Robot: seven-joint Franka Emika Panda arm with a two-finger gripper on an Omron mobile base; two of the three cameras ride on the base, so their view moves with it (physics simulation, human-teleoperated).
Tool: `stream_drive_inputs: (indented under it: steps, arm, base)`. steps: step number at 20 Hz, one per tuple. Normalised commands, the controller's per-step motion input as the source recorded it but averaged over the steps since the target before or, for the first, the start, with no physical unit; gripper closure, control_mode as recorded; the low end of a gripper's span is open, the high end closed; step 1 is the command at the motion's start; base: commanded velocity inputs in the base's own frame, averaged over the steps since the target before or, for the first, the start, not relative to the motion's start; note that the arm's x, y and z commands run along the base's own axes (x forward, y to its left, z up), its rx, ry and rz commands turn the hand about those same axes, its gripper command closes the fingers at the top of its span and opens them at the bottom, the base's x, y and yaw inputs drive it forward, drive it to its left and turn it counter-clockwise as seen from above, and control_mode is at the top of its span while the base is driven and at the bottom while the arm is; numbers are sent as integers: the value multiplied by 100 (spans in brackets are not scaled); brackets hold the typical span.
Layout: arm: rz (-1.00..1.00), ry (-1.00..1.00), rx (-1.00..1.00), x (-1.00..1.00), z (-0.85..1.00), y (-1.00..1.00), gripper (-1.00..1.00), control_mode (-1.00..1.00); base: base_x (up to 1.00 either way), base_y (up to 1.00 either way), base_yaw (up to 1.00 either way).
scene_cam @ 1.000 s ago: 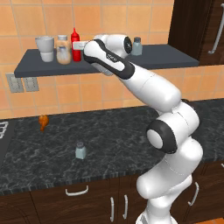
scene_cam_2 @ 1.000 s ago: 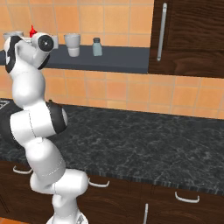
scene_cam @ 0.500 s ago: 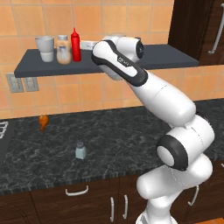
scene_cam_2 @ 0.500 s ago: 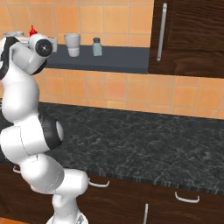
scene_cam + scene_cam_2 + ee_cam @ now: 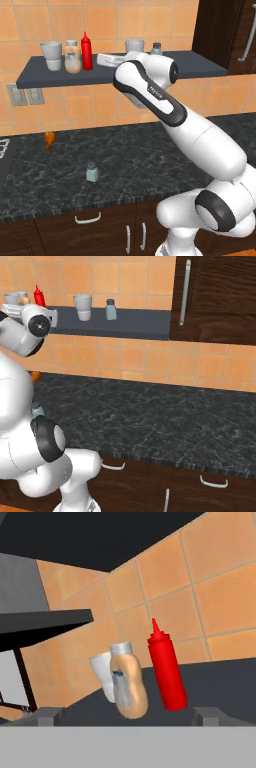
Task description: Put the shaker and condiment bottle from the counter next to their counterparts in the cabinet.
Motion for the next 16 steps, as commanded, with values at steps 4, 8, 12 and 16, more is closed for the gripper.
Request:
stream_drive_inputs:
  steps: [4,8,12,16]
  arm:
    - [0,4,6,-57,0,-1,-100,-100]
    - [0,4,4,-54,0,0,-100,-100]
    - [0,5,2,-45,-8,-1,-100,-100]
    - [-7,8,2,-33,-37,0,-100,-100]
  base:
    - [0,0,0]
    - [0,0,0]
    - [0,0,0]
    - [0,0,0]
